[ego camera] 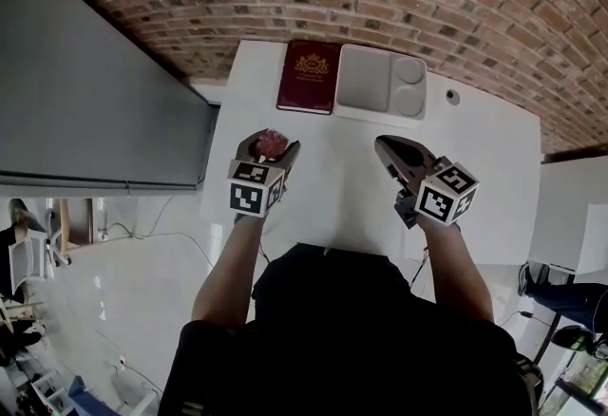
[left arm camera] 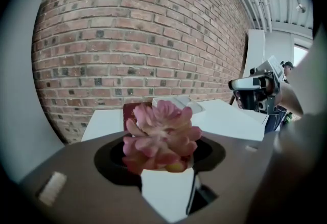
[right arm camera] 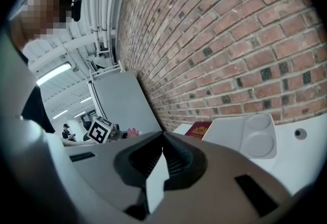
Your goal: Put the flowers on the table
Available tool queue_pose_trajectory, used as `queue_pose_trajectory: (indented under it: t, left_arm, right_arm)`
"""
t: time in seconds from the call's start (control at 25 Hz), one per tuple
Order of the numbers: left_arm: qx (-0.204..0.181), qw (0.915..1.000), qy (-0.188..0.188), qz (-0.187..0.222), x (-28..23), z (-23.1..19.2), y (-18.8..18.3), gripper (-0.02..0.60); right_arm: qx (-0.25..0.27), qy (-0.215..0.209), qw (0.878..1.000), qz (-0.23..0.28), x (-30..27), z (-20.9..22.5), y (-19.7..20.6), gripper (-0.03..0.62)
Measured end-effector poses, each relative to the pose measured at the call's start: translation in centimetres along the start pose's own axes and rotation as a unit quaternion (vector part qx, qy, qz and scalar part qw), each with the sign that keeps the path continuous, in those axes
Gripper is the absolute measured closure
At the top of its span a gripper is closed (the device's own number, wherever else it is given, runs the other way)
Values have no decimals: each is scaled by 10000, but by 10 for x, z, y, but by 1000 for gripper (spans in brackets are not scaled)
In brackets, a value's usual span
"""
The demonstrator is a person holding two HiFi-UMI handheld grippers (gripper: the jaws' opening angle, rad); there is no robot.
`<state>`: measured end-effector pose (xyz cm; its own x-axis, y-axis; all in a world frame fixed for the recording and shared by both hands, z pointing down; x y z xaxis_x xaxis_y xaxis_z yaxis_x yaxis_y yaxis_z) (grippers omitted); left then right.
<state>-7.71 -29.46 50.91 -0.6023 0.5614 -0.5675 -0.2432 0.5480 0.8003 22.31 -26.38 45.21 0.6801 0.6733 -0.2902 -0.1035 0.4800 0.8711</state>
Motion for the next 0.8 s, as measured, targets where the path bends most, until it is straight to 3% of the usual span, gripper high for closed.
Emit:
queue_pose_trajectory:
  t: [0.4, 0.8]
  left_arm:
    - [17, 9982, 262, -545, -55, -24, 22, 322]
    - [-82, 9927, 461, -1108, -113, -33, 46, 322]
  right_arm:
    - [-68, 56, 9996, -267, -26, 8, 10, 585]
    - [-278, 311, 9980, -481, -14, 13, 37, 585]
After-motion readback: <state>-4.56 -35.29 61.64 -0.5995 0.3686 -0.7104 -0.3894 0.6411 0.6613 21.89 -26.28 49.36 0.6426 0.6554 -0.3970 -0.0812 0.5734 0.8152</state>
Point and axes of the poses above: the fingertips, and each gripper's own axes: x backward along the fingers, z to its right, y out of its underside, the point moved 10 cm from there along x, backward along the fingers, and after that the axes turned 5 degrees about y, right-handed, at the moved point
